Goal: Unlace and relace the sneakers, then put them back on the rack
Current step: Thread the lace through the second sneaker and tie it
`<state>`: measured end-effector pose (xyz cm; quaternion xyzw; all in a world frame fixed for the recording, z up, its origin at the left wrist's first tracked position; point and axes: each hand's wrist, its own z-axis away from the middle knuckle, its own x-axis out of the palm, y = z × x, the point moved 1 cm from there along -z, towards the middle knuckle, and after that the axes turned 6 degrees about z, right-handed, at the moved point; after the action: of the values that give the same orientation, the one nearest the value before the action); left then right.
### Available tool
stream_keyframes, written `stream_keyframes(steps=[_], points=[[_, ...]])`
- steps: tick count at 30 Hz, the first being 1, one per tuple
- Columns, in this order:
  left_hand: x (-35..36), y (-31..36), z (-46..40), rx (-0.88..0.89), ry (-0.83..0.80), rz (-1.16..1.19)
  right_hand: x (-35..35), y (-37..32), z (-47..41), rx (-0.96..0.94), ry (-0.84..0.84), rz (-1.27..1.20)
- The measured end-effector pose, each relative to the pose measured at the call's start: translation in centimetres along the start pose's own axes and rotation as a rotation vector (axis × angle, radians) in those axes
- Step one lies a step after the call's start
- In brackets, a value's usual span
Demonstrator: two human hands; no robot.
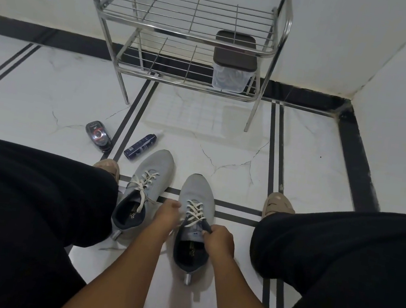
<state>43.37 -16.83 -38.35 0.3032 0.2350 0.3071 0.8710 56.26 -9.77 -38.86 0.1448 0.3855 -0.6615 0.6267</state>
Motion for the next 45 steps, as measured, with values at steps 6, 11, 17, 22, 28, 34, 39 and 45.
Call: stream_keyframes(steps=[6,11,17,22,28,34,39,45], points=[[0.3,-2.0,0.3,0.200,-0.042,-0.518,0.1,-0.1,0.2,-0.009,-0.021,0.041],[-0.1,-2.2,-0.2,0.184,-0.027,-0.511,0.4,-0.1,0.4,-0.010,-0.020,0.052],[-0.4,-2.8,-1.4,0.121,0.003,-0.468,0.2,-0.1,0.4,-0.014,-0.015,0.067],[-0.1,-2.2,-0.8,0.201,0.009,-0.699,0.3,-0.3,0.3,-0.007,-0.014,0.079],[-0.4,-2.3,0.1,0.175,0.093,-0.860,-0.1,-0.3,0.2,0.007,-0.011,0.063],[-1.4,3.6,0.8,0.018,-0.072,-0.524,-0.3,-0.7,0.5,0.007,-0.008,0.078],[-2.6,8.5,3.5,0.037,-0.085,-0.071,-0.9,-2.6,1.5,-0.128,0.084,-0.122],[-2.9,8.9,5.1,0.093,-0.194,0.165,-4.5,-6.7,3.2,-0.200,0.011,-0.709]])
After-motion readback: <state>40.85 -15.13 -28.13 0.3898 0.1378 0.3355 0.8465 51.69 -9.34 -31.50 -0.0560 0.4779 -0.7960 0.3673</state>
